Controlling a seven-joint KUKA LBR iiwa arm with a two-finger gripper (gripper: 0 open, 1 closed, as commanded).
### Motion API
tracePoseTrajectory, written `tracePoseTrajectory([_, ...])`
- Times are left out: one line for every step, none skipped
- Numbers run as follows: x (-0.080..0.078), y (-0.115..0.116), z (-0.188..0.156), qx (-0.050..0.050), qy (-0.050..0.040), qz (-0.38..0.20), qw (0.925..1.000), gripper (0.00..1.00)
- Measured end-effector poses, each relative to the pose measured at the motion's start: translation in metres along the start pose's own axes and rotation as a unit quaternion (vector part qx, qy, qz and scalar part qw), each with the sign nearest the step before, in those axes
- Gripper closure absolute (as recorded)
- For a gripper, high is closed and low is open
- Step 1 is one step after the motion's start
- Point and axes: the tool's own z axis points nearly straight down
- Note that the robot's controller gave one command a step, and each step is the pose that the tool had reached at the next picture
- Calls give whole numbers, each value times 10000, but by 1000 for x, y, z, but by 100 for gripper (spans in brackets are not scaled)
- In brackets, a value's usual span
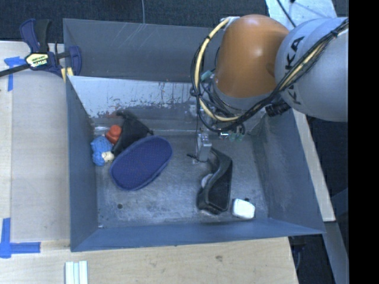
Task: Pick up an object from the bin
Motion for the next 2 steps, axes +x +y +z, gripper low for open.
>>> tracePoseTrajectory([8, 97, 128, 11, -61, -1863, 9825, 0])
tracePoseTrajectory([53, 174, 99, -3, -37, -3587, 9334, 0])
